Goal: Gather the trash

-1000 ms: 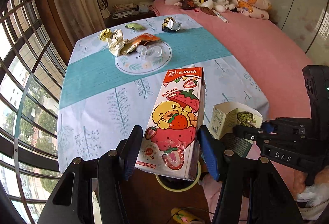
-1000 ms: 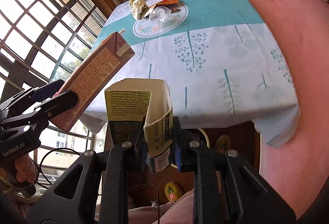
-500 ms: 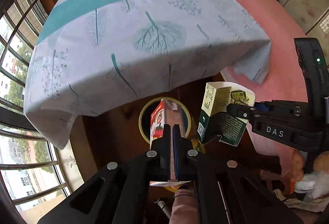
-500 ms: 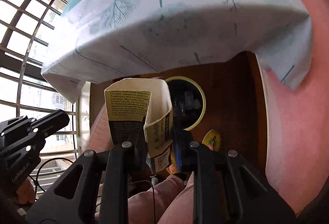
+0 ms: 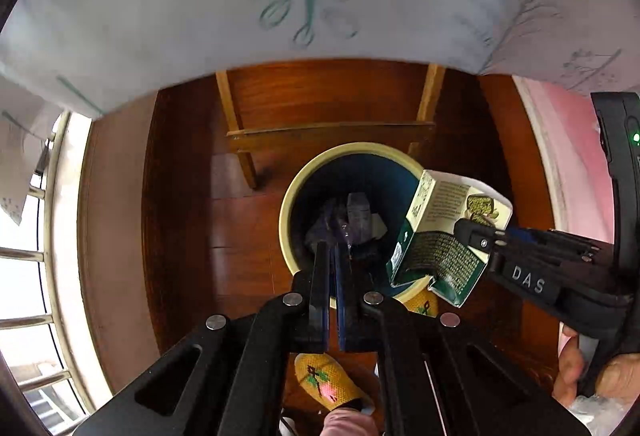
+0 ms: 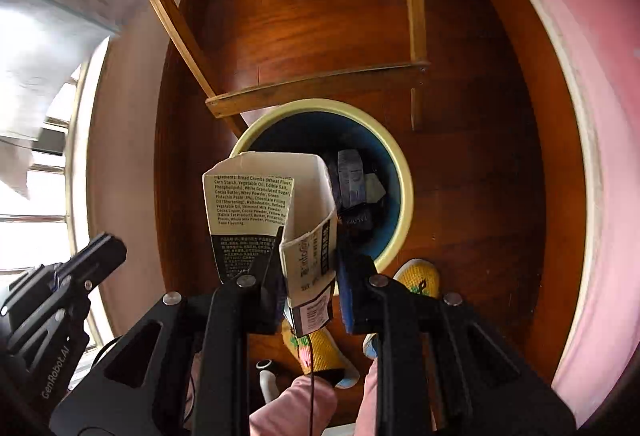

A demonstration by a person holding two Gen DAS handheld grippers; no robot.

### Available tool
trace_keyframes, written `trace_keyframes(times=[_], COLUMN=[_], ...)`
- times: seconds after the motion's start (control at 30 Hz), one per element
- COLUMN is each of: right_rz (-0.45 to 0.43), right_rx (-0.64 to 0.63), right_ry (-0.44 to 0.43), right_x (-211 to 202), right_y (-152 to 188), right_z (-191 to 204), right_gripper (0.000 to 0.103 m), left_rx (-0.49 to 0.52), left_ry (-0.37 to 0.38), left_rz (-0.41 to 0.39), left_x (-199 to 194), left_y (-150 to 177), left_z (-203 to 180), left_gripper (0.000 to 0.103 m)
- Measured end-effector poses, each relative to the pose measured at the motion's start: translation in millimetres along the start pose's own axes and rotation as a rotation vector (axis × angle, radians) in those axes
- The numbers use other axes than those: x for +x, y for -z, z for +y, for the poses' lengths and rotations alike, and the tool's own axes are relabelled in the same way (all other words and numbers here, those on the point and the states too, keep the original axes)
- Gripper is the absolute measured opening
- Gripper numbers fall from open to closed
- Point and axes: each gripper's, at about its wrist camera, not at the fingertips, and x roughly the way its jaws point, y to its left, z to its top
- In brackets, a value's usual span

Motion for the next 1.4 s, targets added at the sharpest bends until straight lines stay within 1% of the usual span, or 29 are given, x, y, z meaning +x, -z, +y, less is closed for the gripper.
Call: trace_keyframes(times=[0.03,0.1,0.13,0.17,0.2,0.23,0.27,0.3,0.33,0.4,0.43,0.47,0.5,0.67,0.77,0.87,1.0,1.2,1.3,1.4], right_rz=[0.005,0.015,0.024,0.031,0.035,0.036,0.037,0.038,0.039,0.046,0.045,0.041,0.036,-0.008,-0.032,-0.051,-0.064,-0.062,-0.048,-0.030], right_rx=[-0.003,-0.014,-0.024,-0.038,-0.052,-0.062,-0.069,-0.075,-0.081,-0.101,-0.112,-0.125,-0.139,-0.215,-0.268,-0.342,-0.468,-0.662,-0.764,-0.882], right_ry=[0.005,0.013,0.018,0.024,0.032,0.037,0.038,0.041,0.042,0.045,0.051,0.056,0.057,0.050,0.041,0.028,-0.003,-0.058,-0.059,-0.061], right_x=[8.5,23.3,30.4,35.7,40.2,45.2,47.3,49.6,52.5,55.3,55.6,54.2,55.0,46.4,40.9,34.6,36.1,49.7,70.2,87.5], right_y=[2.2,2.1,0.8,1.6,3.4,-0.5,-2.8,-2.5,-1.9,-3.5,-2.4,-1.1,-2.3,-6.1,-6.4,-2.9,10.2,45.9,70.0,99.3], right_z=[0.5,3.0,10.6,13.2,15.9,20.2,21.5,23.6,25.7,28.6,30.1,33.8,36.0,53.0,70.2,92.7,125.2,174.3,195.6,211.5], right_gripper=[0.018,0.020,0.021,0.023,0.030,0.042,0.047,0.050,0.050,0.051,0.051,0.052,0.052,0.053,0.053,0.054,0.054,0.054,0.054,0.054], left_rx=[-0.018,-0.052,-0.067,-0.083,-0.104,-0.126,-0.149,-0.168,-0.184,-0.214,-0.229,-0.245,-0.261,-0.329,-0.368,-0.408,-0.474,-0.612,-0.699,-0.784], left_ry=[-0.004,-0.012,-0.018,-0.024,-0.028,-0.030,-0.029,-0.026,-0.026,-0.032,-0.033,-0.035,-0.035,-0.039,-0.038,-0.042,-0.057,-0.107,-0.137,-0.171], left_rz=[0.010,0.022,0.026,0.029,0.029,0.027,0.025,0.026,0.030,0.030,0.025,0.023,0.018,-0.014,-0.029,-0.046,-0.065,-0.061,-0.051,-0.020], left_x=[10.0,25.3,32.3,37.9,42.4,45.6,47.6,49.9,52.2,55.9,55.5,56.3,55.2,50.1,35.9,29.9,20.2,19.9,25.7,37.8], left_y=[4.5,12.6,14.8,16.2,20.0,24.1,26.8,31.2,32.5,35.4,37.1,37.8,37.0,37.3,41.8,47.8,64.2,106.6,134.9,166.3], left_z=[7.2,22.4,29.3,36.1,42.9,51.0,58.4,64.6,70.1,78.9,83.8,87.4,92.0,108.5,112.1,120.2,130.8,158.4,173.4,187.4], left_gripper=[0.001,0.009,0.012,0.021,0.035,0.041,0.049,0.052,0.054,0.063,0.066,0.072,0.076,0.079,0.079,0.080,0.081,0.081,0.081,0.081])
